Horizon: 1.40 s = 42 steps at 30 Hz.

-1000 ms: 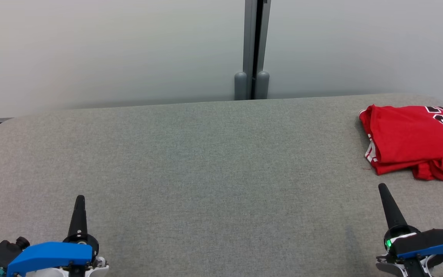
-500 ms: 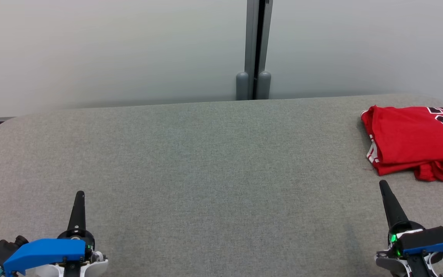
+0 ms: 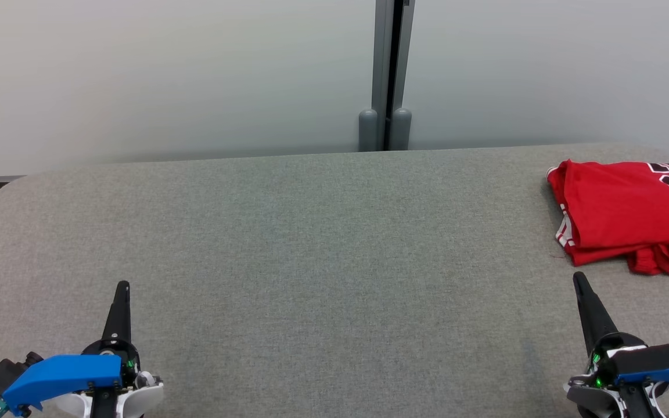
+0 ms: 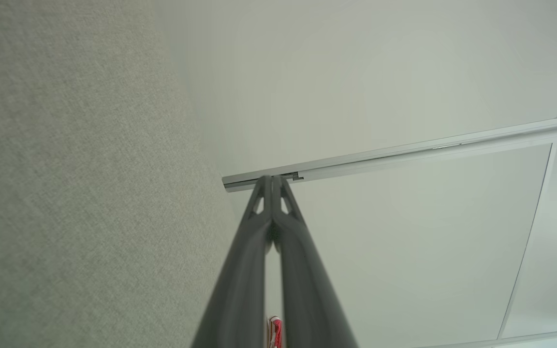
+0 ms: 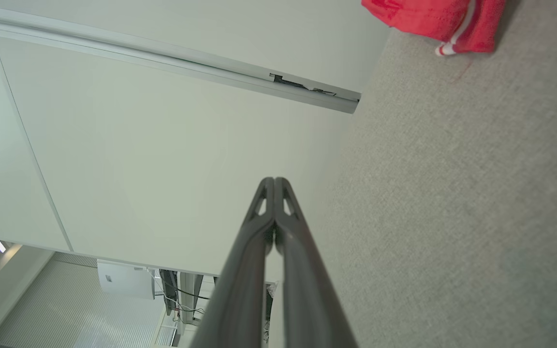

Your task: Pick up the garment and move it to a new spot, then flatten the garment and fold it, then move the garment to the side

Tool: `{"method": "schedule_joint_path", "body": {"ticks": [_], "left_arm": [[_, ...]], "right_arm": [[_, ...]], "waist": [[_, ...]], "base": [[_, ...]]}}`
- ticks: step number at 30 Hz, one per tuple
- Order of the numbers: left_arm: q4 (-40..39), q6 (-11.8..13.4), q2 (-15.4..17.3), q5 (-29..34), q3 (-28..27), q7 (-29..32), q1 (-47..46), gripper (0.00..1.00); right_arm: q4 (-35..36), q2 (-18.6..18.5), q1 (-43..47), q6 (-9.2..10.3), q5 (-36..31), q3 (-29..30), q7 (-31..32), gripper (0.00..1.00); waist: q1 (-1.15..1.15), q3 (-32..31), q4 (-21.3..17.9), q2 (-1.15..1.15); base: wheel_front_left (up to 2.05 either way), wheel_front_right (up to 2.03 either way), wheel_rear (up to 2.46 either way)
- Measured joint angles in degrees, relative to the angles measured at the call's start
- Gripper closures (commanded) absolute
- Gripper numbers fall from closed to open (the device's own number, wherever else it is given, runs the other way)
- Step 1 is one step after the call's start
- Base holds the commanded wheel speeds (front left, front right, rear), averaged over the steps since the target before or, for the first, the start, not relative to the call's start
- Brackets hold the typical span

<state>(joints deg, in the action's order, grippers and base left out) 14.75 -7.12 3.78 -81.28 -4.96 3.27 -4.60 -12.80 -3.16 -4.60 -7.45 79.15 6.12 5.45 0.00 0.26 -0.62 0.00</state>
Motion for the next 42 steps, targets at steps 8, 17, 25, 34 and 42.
{"method": "schedule_joint_path", "body": {"ticks": [8, 17, 25, 34, 42], "left_arm": [[-0.12, 0.0, -0.3, -3.01, -0.35, 0.8, -0.29, 1.0], [-0.32, -0.03, -0.52, -6.2, -0.9, 1.87, -0.57, 1.0], [-0.44, -0.09, -0.68, -8.88, -1.37, 2.7, -1.12, 1.0], [-0.59, -0.09, -0.87, -11.02, -1.62, 3.27, -1.37, 1.0], [-0.59, -0.09, -0.88, -11.02, -1.62, 3.27, -1.37, 1.0]], "right_arm": [[-0.36, 0.04, -0.53, 0.0, 3.59, 0.1, 0.1, 1.0], [-0.74, 0.11, -0.84, 0.0, 7.37, 0.2, 0.54, 1.0], [-1.0, 0.18, -1.09, 0.0, 10.47, 0.29, 0.78, 1.0], [-1.22, 0.22, -1.19, 0.0, 13.18, 0.35, 1.03, 1.0], [-1.23, 0.22, -1.19, 0.0, 13.18, 0.35, 1.03, 1.0]], "waist": [[0.0, -0.02, 0.16, 0.0], [0.0, -0.04, 0.33, 0.0], [0.0, -0.06, 0.49, 0.0], [0.0, -0.08, 0.62, 0.0], [0.0, -0.08, 0.62, 0.0]], "base": [[0.0, 0.0, 0.0], [0.0, 0.0, 0.0], [0.0, 0.0, 0.0], [0.0, 0.0, 0.0], [0.0, 0.0, 0.0]]}}
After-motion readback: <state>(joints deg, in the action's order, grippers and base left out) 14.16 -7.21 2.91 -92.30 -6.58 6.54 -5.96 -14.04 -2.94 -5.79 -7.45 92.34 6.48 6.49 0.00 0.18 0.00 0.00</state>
